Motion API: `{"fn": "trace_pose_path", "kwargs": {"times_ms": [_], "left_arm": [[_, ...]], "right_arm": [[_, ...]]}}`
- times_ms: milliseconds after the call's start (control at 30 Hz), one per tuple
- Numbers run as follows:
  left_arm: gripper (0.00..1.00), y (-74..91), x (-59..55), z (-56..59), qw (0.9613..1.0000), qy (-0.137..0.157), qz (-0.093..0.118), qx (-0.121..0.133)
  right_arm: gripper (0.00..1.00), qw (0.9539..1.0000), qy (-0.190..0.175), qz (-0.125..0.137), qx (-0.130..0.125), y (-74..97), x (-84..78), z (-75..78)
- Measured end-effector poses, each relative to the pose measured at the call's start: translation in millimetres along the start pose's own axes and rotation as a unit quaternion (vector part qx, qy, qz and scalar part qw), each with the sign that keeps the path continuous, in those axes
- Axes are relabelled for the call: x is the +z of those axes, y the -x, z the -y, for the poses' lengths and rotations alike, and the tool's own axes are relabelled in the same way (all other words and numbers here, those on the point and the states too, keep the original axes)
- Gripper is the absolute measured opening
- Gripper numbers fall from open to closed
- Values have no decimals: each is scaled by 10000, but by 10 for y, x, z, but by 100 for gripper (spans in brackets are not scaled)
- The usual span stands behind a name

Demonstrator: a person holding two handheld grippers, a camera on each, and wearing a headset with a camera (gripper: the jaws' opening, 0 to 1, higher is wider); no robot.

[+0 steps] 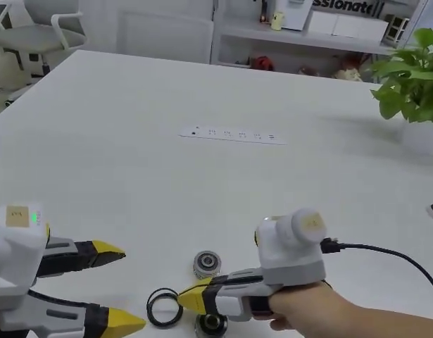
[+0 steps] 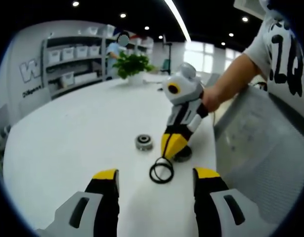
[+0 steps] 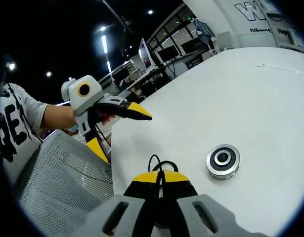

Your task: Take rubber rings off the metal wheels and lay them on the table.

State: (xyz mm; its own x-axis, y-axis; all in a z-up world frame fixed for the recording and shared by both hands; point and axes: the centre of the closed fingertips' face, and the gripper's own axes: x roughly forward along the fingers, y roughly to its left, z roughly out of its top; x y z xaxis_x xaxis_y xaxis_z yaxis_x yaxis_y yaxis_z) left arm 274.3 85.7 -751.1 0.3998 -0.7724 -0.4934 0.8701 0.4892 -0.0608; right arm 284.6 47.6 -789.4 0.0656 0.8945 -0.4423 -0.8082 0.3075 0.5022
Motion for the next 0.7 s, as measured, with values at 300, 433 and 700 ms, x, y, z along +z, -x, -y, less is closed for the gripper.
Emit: {"fn": "trace_pose_path", "kwargs": {"times_ms": [300, 433, 700], "left_arm": [[61, -12, -37, -1, 10000, 27, -42, 1], [61, -18, -51, 2, 10000, 39, -67, -4], [62, -28, -52, 19, 10000, 49, -80, -26]], "right_arm": [[1, 10000, 41, -53, -70, -22, -19, 31], [6, 9999, 103, -59, -95, -20, -26, 33], [11, 9998, 167, 27, -141, 29, 30, 38]]}}
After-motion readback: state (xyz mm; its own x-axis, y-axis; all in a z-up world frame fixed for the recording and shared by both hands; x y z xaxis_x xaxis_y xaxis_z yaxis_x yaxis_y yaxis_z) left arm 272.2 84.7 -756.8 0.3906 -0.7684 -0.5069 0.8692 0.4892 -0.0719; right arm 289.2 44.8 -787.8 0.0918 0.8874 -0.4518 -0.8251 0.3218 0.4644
